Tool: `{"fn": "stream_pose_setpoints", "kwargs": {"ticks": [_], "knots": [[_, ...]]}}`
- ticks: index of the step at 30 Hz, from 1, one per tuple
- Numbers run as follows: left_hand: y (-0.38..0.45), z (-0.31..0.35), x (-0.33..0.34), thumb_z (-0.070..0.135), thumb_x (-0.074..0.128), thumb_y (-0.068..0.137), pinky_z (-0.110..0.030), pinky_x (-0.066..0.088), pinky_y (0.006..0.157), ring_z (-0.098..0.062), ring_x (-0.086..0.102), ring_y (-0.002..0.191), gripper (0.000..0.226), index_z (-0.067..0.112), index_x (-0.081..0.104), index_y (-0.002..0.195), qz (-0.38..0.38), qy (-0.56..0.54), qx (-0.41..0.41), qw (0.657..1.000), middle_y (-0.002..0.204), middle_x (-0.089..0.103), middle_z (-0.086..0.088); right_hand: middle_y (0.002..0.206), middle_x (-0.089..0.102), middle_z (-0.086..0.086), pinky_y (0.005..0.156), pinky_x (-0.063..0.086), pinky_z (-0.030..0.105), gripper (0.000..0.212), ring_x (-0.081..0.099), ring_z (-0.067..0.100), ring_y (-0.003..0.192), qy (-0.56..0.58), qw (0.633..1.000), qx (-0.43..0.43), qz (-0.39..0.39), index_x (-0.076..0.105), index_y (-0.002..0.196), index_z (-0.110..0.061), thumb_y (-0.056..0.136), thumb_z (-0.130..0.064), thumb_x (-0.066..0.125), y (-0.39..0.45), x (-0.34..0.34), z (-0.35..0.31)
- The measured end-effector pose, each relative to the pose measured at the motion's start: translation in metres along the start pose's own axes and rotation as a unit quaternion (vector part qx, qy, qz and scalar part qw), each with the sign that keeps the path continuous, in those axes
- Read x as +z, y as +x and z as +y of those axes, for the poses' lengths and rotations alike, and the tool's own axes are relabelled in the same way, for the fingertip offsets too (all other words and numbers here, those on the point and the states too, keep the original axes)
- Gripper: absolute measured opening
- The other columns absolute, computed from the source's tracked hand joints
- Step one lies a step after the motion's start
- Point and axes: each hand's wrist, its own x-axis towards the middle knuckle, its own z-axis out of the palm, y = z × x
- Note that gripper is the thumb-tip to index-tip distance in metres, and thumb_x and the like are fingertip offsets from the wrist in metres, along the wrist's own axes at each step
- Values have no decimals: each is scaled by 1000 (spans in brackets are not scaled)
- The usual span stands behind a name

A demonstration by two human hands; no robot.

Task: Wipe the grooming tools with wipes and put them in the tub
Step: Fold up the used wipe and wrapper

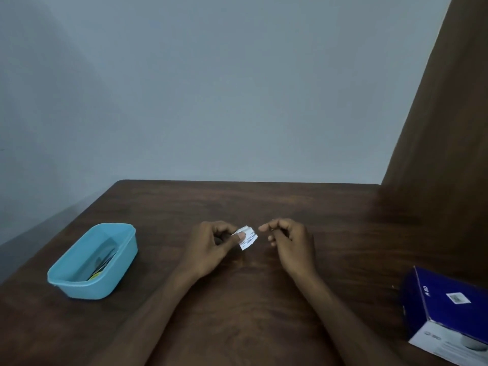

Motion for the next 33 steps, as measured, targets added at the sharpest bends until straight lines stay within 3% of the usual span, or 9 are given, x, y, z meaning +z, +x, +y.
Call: {"fn": "stream_pose_setpoints", "kwargs": {"ticks": [3, 6, 10, 13, 18, 21, 24, 30, 33], "knots": [[1, -5, 1, 33, 79, 96, -29, 51, 63, -10, 72, 70, 14, 30, 82, 83, -5, -17, 4, 1000, 80, 77, 8, 84, 75, -11, 75, 58, 44, 23, 66, 5, 69, 30, 999, 9, -36, 84, 82, -32, 86, -30, 61, -1, 3, -3], [1, -10, 1, 40, 77, 97, -37, 54, 67, -12, 73, 76, 14, 35, 81, 85, -15, -21, 14, 1000, 84, 77, 10, 71, 68, -9, 72, 53, 42, 24, 62, 5, 66, 27, 997, 4, -75, 81, 78, -24, 87, -42, 69, -2, 0, -5], [2, -11, 2, 50, 72, 97, -43, 56, 69, -13, 72, 78, 17, 39, 79, 87, -27, -12, 32, 999, 87, 76, 12, 62, 62, -8, 66, 47, 36, 20, 55, 9, 60, 82, 990, 27, -114, 80, 76, -16, 95, -22, 77, 2, -5, -4], [1, -12, 1, 60, 67, 94, -45, 58, 69, -12, 72, 77, 22, 41, 78, 88, -34, 1, 40, 999, 89, 76, 13, 63, 60, 0, 69, 46, 31, 23, 51, 12, 60, 114, 980, 40, -156, 79, 72, -19, 94, -14, 77, 3, -9, -7], [-3, -7, -1, 59, 67, 94, -47, 59, 73, -9, 74, 79, 19, 42, 77, 91, -56, 24, 45, 997, 91, 77, 16, 88, 81, 2, 64, 47, 26, 21, 56, 8, 64, 120, 975, 56, -177, 83, 74, -20, 89, -5, 79, 1, -15, -10], [-4, -5, -1, 60, 66, 94, -48, 59, 75, -8, 74, 83, 22, 41, 77, 93, -63, 34, 48, 996, 92, 77, 17, 97, 82, 9, 64, 48, 26, 18, 60, 15, 74, 119, 972, 58, -195, 86, 82, -20, 88, -5, 80, 2, -19, -10], [-5, -3, -2, 58, 66, 96, -45, 59, 76, -6, 73, 85, 18, 43, 76, 94, -67, 53, 51, 995, 94, 76, 20, 100, 83, 6, 65, 48, 25, 16, 61, 16, 78, 122, 968, 61, -211, 85, 83, -20, 89, -5, 80, 5, -21, -7], [-6, -3, -3, 49, 67, 100, -45, 58, 78, -7, 73, 89, 17, 38, 78, 93, -73, 60, 65, 993, 97, 76, 17, 101, 83, 5, 65, 47, 24, 6, 59, 5, 69, 125, 968, 63, -210, 85, 87, -12, 89, -9, 81, 6, -20, -5], [-7, 0, -4, 42, 67, 103, -45, 58, 80, -6, 73, 93, 15, 38, 79, 94, -95, 60, 68, 991, 102, 75, 17, 101, 83, 5, 64, 47, 23, 8, 57, 7, 71, 126, 967, 64, -213, 85, 86, -13, 89, -7, 81, 7, -19, -5]]}}
